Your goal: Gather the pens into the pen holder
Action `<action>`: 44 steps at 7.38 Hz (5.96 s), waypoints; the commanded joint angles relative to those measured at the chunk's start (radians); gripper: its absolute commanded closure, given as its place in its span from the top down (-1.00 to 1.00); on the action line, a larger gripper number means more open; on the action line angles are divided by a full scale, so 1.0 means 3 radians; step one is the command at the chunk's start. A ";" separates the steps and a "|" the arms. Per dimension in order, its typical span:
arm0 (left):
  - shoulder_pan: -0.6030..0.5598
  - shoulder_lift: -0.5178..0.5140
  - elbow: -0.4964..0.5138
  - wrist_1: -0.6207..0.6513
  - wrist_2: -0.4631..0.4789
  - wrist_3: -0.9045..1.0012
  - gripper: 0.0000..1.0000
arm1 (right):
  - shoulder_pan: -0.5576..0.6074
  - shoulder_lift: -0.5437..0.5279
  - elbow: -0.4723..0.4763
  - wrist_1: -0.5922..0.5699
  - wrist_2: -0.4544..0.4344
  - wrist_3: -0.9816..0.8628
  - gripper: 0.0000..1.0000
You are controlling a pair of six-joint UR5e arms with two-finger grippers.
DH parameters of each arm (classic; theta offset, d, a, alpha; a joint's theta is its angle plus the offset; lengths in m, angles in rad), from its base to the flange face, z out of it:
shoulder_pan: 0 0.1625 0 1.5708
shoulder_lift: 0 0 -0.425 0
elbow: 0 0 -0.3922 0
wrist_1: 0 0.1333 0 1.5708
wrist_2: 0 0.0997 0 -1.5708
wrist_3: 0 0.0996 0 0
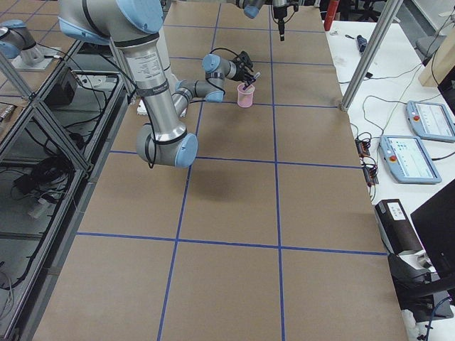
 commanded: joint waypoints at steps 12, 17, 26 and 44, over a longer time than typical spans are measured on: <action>-0.0481 0.0050 -0.0091 0.1181 0.0028 0.1279 0.98 | 0.1121 0.0135 0.1022 -0.2741 0.2530 0.0371 0.99; -0.1188 0.0662 -0.0051 0.1299 0.0007 0.3094 1.00 | 0.2234 -0.1104 0.0956 -0.2920 0.3124 -0.0985 0.99; -0.1642 0.1093 -0.0092 0.1717 0.0002 0.3492 1.00 | 0.3374 -0.1624 0.0211 -0.2869 0.3623 -0.2136 0.99; -0.1709 0.1201 -0.0127 0.1687 -0.0156 0.3483 1.00 | 0.4199 -0.1992 -0.0036 -0.2869 0.4004 -0.2994 0.99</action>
